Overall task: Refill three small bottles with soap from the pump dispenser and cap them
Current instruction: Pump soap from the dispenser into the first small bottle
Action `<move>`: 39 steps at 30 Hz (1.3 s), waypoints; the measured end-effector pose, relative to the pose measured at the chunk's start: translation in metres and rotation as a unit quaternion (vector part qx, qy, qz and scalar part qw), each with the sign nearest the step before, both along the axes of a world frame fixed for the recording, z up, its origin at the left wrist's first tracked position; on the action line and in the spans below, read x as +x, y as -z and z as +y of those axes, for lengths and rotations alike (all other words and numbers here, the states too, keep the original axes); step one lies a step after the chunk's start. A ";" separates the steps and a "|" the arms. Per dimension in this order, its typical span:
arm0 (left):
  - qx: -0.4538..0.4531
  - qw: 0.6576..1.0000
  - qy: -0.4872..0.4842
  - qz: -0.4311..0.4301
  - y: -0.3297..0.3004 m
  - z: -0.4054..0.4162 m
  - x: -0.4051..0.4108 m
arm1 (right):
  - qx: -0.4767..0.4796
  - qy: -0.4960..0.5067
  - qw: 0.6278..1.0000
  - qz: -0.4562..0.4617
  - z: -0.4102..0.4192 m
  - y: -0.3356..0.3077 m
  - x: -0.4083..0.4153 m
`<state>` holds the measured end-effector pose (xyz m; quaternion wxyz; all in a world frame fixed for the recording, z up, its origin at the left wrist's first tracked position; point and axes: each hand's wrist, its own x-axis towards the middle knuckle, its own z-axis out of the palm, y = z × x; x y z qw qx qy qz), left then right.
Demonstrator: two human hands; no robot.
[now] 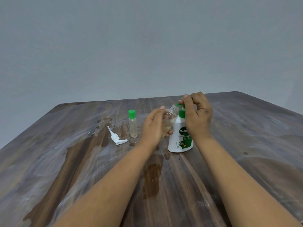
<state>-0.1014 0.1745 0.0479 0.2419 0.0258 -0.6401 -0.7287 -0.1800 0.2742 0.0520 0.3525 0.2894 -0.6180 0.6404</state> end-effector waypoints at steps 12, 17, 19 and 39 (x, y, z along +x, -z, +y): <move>-0.007 1.000 -0.001 -0.013 -0.002 0.000 0.001 | 0.002 -0.007 1.000 0.003 0.002 0.000 0.001; -0.013 1.000 -0.002 -0.014 -0.002 0.000 0.001 | 0.012 -0.010 1.000 0.000 0.000 -0.001 0.001; -0.013 1.000 0.001 -0.010 -0.002 0.000 0.001 | 0.011 -0.012 1.000 -0.002 0.001 -0.002 0.001; -0.005 1.000 0.004 -0.007 -0.004 0.001 0.003 | -0.001 -0.010 1.000 0.011 0.001 -0.002 0.005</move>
